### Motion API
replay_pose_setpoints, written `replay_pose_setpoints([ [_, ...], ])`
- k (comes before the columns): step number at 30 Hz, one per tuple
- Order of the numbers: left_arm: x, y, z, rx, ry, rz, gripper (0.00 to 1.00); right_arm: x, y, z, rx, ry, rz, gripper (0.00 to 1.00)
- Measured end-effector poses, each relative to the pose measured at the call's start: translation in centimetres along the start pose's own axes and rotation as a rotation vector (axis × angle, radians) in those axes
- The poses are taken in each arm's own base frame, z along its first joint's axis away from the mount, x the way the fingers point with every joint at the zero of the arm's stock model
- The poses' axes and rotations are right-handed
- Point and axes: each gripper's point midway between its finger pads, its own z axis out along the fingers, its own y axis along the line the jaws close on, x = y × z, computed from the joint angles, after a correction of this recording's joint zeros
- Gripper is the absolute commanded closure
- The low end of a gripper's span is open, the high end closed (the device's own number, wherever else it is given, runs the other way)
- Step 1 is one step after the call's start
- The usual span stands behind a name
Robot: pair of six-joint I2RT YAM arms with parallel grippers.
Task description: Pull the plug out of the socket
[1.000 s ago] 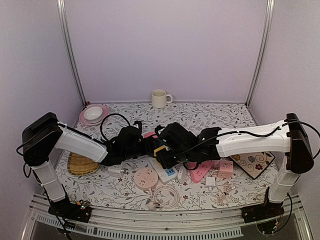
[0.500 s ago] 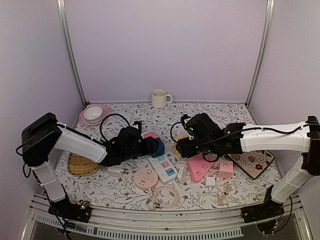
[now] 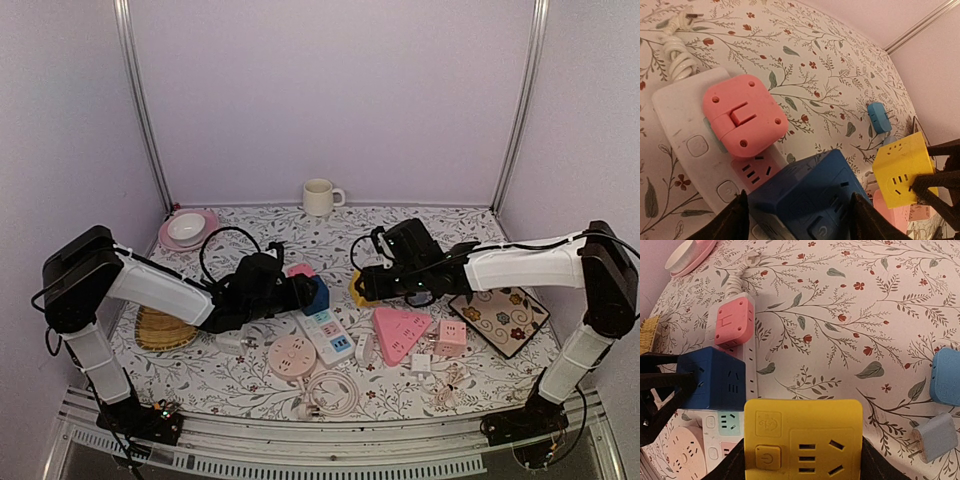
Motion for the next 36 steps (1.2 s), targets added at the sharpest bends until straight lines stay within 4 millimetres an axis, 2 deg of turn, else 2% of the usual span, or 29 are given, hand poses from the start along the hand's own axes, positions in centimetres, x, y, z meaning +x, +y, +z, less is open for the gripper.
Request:
replay_pose_setpoints([
  [6, 0.0, 0.0, 0.0, 0.001, 0.001, 0.002, 0.32, 0.2, -1.3, 1.7, -0.016, 0.027, 0.035, 0.52],
  [9, 0.0, 0.0, 0.0, 0.001, 0.000, 0.003, 0.32, -0.2, -1.4, 1.8, -0.044, 0.021, 0.053, 0.43],
  [11, 0.1, 0.0, -0.2, 0.002, 0.001, 0.003, 0.32, -0.3, -1.4, 1.9, -0.063, 0.018, 0.065, 0.41],
  [16, 0.2, 0.2, -0.4, 0.002, 0.002, 0.006, 0.32, 0.8, -2.1, 2.2, -0.085, 0.049, 0.094, 0.34],
  [25, 0.3, 0.1, -0.6, 0.002, 0.003, 0.009, 0.32, 1.1, -2.4, 2.2, -0.086, 0.057, 0.106, 0.12],
  [36, 0.5, 0.3, -1.4, -0.006, 0.003, 0.021, 0.32, -1.1, -1.9, -0.8, -0.043, -0.028, 0.082, 0.09],
])
